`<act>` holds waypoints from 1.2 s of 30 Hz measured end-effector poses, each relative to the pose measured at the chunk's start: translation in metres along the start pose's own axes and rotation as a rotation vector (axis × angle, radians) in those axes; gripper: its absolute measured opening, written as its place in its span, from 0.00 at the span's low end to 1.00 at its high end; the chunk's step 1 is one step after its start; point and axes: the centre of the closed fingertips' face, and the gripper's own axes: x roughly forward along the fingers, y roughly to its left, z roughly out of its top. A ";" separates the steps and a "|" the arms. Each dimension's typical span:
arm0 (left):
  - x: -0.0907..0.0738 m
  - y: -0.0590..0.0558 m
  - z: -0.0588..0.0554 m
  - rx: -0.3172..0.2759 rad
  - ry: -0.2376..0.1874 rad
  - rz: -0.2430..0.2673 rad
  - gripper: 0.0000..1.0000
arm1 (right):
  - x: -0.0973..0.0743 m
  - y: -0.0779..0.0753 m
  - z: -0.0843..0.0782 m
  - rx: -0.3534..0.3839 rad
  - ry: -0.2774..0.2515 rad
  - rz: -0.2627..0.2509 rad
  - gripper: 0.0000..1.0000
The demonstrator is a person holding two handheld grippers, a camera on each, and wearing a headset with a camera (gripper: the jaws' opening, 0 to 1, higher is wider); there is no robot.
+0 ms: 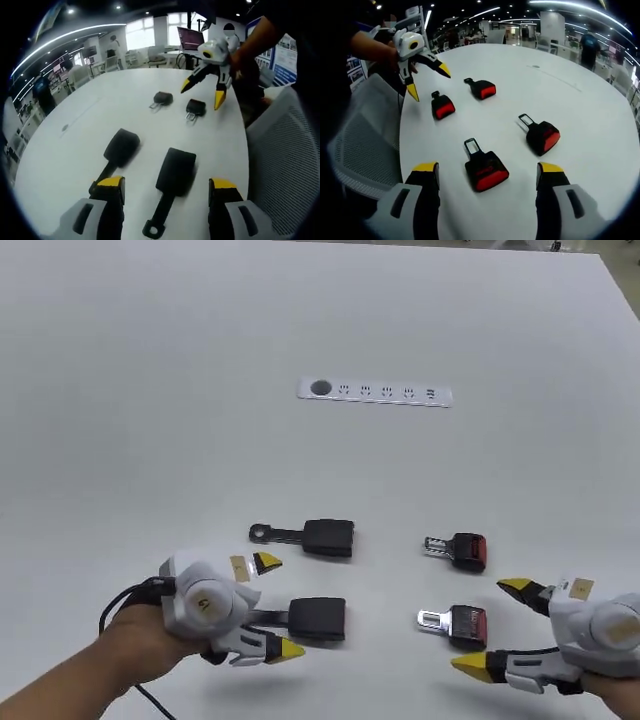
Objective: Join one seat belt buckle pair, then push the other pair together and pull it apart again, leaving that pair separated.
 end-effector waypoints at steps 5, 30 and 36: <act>0.012 0.000 -0.002 0.016 0.016 -0.039 0.70 | 0.004 -0.001 0.000 0.000 0.014 0.033 0.76; 0.043 -0.011 -0.023 0.074 0.098 -0.177 0.55 | 0.015 0.001 -0.016 -0.058 0.095 0.200 0.61; 0.043 -0.009 -0.023 0.101 0.086 -0.184 0.51 | 0.016 0.005 -0.017 -0.103 0.109 0.216 0.52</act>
